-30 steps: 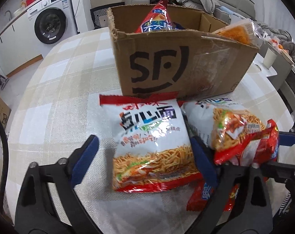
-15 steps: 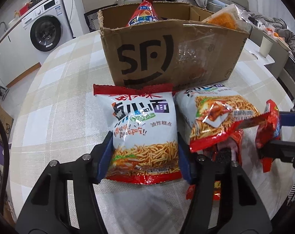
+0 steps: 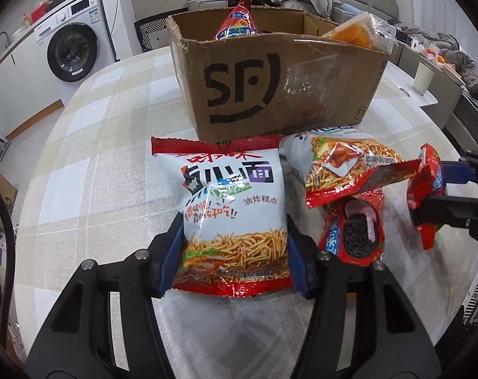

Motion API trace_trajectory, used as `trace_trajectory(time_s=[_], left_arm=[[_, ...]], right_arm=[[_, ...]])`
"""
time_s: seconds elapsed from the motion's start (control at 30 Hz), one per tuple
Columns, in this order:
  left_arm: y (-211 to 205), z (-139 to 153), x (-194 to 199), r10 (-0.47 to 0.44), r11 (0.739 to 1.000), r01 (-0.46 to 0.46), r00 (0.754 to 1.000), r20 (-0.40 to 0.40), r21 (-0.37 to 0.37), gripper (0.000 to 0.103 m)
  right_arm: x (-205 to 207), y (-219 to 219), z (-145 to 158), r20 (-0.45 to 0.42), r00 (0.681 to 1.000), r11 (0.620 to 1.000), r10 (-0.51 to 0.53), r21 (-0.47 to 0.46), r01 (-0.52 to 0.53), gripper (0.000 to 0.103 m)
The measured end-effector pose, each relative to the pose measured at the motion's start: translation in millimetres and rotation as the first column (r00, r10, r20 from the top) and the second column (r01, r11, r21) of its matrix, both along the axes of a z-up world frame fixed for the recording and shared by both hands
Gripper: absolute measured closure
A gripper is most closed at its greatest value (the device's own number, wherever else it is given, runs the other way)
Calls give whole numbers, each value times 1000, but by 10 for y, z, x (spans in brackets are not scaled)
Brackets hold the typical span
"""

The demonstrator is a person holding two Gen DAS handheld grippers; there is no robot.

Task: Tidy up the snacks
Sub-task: 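Carry the noodle bag with the left tool while the right tool carries the Oreo pack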

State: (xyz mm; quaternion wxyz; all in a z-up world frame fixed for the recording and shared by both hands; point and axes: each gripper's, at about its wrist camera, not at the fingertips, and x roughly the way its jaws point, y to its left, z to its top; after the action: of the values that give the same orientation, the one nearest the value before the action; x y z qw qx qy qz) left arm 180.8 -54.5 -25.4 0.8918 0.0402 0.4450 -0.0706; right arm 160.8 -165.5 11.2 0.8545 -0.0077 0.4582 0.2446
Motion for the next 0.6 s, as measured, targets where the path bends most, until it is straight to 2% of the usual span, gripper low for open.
trace_trajectory(time_s=[0.13, 0.6], left_arm=[[31, 68, 52, 0, 1000, 0, 1000, 9, -17, 48], [104, 344, -143, 9, 999, -5, 998, 64, -53, 48]], right_arm=[[7, -28, 36, 7, 1000, 1000, -5, 4, 5, 51], [-27, -103, 129, 43, 999, 1000, -24, 15, 24, 51]])
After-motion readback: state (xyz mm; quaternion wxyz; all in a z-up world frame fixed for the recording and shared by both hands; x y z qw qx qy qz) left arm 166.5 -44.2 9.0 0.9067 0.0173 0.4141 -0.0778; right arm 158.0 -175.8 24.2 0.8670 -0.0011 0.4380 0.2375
